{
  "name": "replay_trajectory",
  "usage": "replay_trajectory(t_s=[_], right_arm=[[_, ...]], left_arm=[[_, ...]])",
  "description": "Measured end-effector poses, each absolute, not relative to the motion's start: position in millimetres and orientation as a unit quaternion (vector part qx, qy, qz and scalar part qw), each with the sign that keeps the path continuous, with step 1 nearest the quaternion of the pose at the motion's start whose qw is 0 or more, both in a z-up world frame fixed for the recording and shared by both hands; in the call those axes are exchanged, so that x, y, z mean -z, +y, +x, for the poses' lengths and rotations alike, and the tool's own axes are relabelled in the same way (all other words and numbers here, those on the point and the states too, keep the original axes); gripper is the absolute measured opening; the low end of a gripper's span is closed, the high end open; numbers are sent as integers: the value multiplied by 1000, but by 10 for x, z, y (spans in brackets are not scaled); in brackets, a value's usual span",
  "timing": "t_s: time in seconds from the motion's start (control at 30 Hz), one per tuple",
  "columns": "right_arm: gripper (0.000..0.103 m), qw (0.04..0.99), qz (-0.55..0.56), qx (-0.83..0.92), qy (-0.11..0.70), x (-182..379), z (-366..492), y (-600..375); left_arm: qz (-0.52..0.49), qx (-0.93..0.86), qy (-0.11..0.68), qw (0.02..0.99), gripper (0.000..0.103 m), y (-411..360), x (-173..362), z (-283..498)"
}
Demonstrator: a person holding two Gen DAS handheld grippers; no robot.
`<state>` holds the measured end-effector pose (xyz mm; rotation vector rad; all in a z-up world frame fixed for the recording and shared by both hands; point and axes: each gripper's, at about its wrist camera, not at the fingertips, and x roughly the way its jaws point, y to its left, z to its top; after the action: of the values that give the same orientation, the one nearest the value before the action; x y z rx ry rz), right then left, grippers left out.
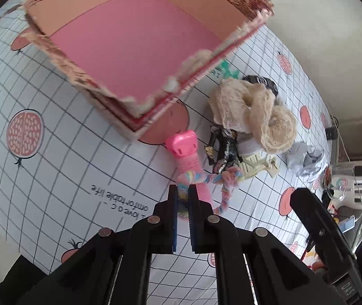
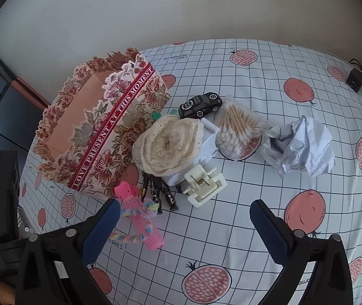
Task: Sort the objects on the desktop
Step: 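Grasp the pink hair roller with the right tool while the left tool grasps the rainbow hair tie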
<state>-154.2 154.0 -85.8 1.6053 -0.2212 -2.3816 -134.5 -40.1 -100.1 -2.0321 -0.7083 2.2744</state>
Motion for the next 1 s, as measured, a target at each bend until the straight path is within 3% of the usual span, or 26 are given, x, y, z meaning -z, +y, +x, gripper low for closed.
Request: replay_trajectory(t_s=[0.57,0.77,1.0], right_arm=[[102,184,582,792,2,1149,-1377,914],[96,201,588,783,-3,1195,-1342,744],[81,211,608,765,-5,1338,-1333,583]], left_arm=[[-629,-705,-306,-117,7,-1077,1061,-1234],[-629,-692,-331,-124,7,-1180,1078,-1217],[-627,-680,-359,-121,7,-1276,1074,-1211]])
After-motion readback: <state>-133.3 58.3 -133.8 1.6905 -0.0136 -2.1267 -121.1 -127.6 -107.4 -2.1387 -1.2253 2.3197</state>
